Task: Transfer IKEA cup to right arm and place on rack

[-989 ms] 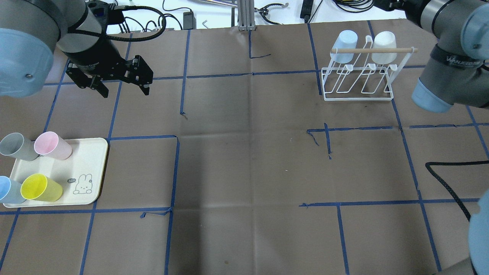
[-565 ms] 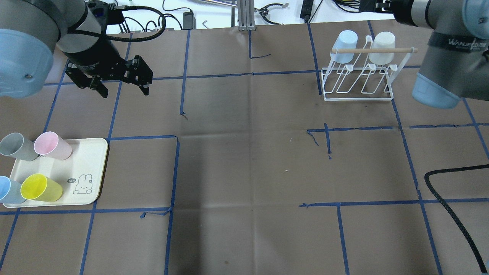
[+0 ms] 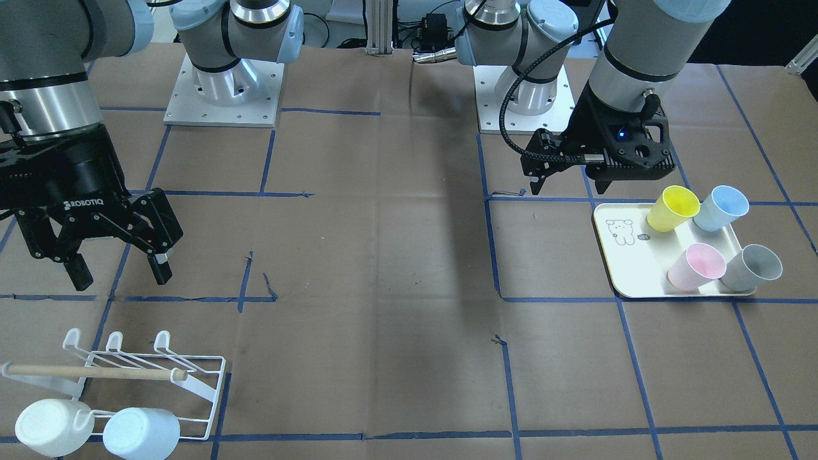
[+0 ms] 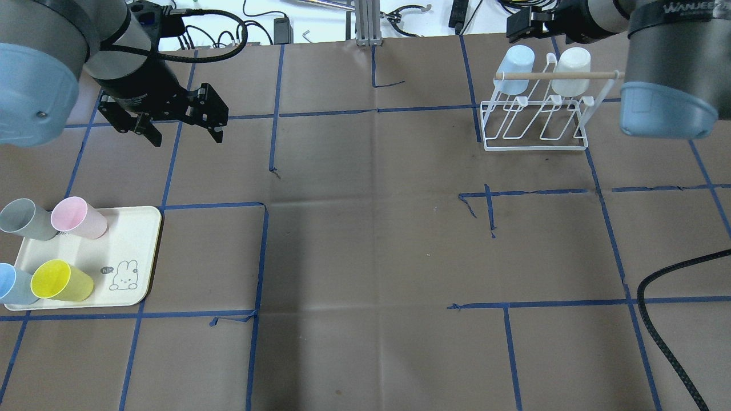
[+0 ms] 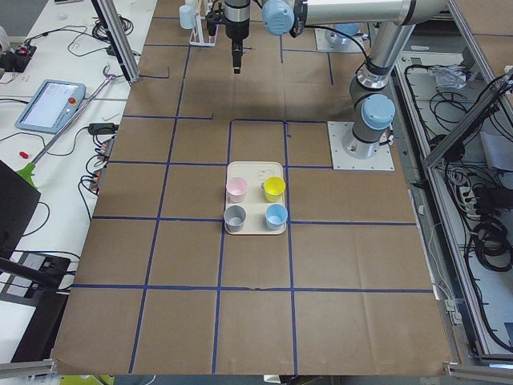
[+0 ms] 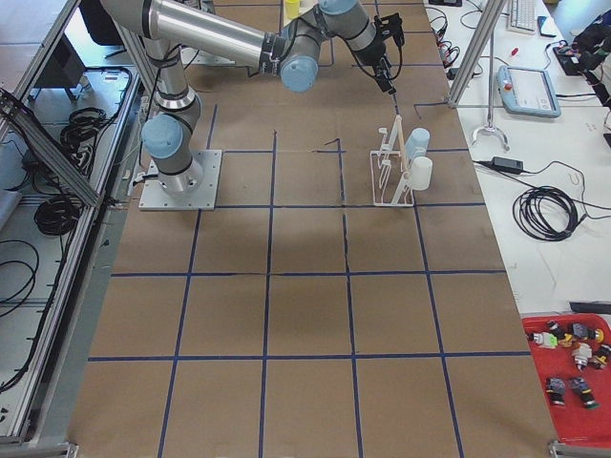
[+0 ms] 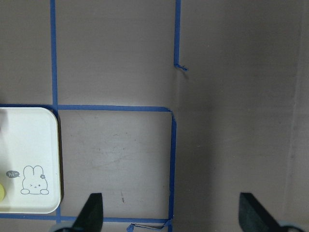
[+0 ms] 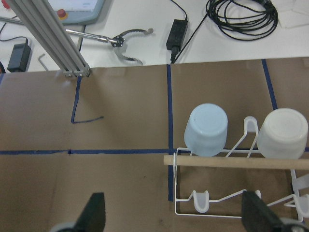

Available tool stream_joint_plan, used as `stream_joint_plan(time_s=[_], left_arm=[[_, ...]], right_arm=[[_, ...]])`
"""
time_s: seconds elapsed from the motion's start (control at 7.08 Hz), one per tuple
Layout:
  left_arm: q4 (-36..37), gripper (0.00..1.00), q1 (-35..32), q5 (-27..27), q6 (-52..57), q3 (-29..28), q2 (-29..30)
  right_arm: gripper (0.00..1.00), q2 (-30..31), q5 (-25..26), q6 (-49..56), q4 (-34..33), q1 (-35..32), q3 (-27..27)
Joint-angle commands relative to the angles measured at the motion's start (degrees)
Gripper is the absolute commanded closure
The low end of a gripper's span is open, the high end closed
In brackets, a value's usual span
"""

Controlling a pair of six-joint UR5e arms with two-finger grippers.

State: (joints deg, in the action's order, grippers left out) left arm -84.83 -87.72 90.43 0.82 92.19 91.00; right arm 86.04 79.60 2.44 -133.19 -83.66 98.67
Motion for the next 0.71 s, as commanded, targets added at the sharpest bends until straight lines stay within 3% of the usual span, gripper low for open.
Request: stream_joint_plan(time_s=[0.0,0.14,0.28,0.57], left_arm=[[-0.1,0.00,0.0,-0.2,0.0,0.0,-0.1],[-0.2,0.00,0.0,-0.2,0.0,0.0,-0.1],[-0.2,0.00,0.0,-0.2,0.0,0.0,-0.1],[-0.1,0.00,0.0,-0.1,0.0,0.0,-0.1]], right_arm=[[0.00,6.3,0.6,-3.4,18.1,-1.2,-1.2],[0.00,9.2,0.6,-3.4,24.7,-2.8,-0.9],[0.00,11.0,5.6,-4.4,30.2,-5.4,-0.9],[0.00,11.2,8.4,-6.5,31.2,-9.2,-1.1]])
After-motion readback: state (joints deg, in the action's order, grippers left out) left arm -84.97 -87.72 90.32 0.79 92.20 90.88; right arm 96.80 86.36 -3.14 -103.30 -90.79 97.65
